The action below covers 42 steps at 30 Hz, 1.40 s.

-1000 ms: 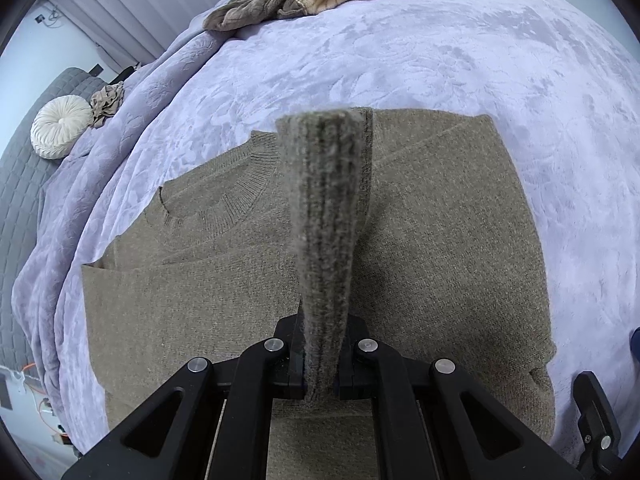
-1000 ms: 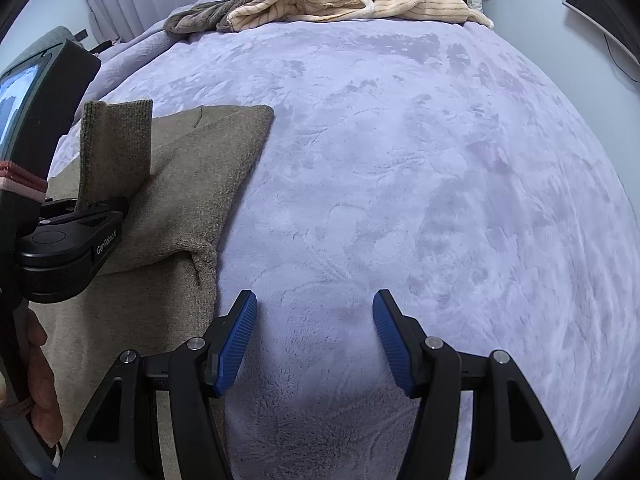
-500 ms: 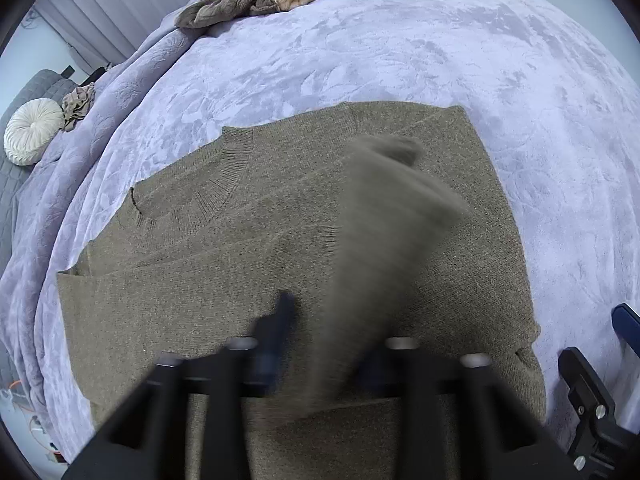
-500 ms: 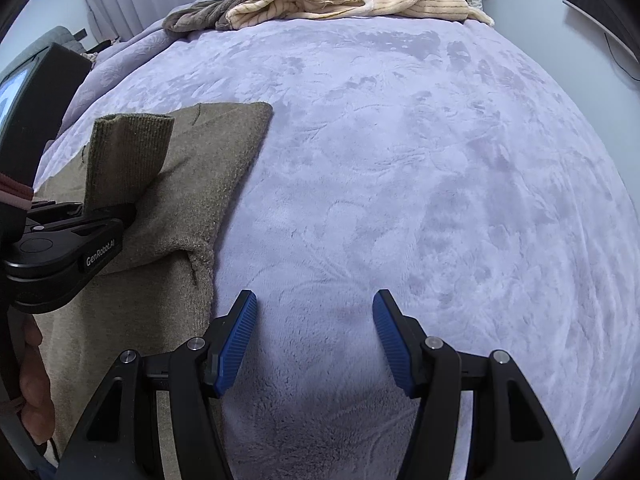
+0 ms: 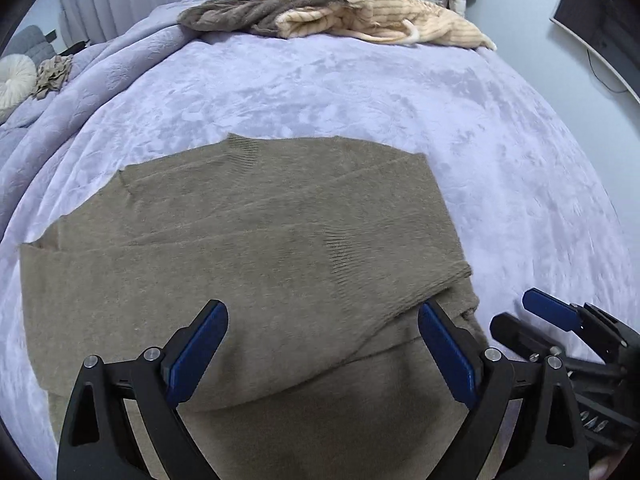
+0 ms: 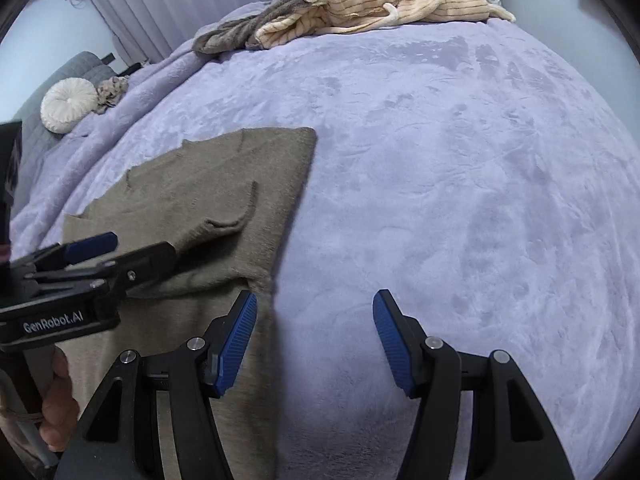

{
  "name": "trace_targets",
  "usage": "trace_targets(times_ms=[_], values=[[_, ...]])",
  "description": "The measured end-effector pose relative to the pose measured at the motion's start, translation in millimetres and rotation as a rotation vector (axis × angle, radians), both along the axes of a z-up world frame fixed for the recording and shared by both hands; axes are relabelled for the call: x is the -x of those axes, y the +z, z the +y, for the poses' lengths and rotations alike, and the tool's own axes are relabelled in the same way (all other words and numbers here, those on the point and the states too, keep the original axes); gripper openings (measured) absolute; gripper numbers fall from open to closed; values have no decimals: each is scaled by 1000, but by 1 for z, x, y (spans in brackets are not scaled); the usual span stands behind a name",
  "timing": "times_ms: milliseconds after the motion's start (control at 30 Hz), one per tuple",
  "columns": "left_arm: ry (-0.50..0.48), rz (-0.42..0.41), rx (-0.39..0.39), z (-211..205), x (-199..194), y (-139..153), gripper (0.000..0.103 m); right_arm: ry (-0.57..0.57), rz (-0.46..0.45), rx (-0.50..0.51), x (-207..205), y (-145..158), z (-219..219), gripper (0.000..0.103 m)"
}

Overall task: Fold small clothes
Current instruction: 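Grasp the folded sleeve cuff with the right tool, then straighten the cuff on the body and open the right tool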

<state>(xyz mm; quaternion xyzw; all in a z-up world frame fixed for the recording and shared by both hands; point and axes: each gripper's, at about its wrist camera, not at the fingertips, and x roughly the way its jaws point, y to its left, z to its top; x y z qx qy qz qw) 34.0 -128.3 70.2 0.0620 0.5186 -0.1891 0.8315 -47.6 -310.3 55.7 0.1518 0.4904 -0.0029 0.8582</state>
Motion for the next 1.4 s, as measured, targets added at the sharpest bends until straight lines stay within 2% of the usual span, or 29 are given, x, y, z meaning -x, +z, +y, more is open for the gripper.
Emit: trace_targets(times_ms=[133, 300, 533, 600, 667, 700, 767, 1033, 1133, 1267, 1400], values=[[73, 5, -27, 28, -11, -5, 96, 58, -41, -138, -17, 7, 10, 64], [141, 18, -40, 58, -20, -18, 96, 118, -40, -157, -35, 10, 33, 63], [148, 40, -50, 67, -22, -37, 96, 118, 13, -202, -65, -7, 52, 63], [149, 33, -49, 70, -21, -37, 96, 108, 47, -239, -77, -17, 53, 56], [155, 28, -37, 79, -23, -35, 96, 91, 96, -262, -84, -27, 54, 32], [163, 26, -31, 84, -24, -34, 96, 87, 110, -265, -85, -30, 55, 29], [173, 30, -17, 95, -27, -33, 97, 89, 95, -263, -82, -28, 57, 9], [250, 51, -1, 135, -36, -39, 96, 56, -33, -93, -69, 4, 66, 8], [268, 67, -9, 147, -41, -43, 96, 34, -5, -62, -72, -7, 60, 8], [300, 39, 41, 170, -46, -30, 96, 19, 23, -34, -74, -22, 56, 8], [348, 50, 69, 204, -74, -32, 96, 37, 35, 14, -76, -22, 62, 9]])
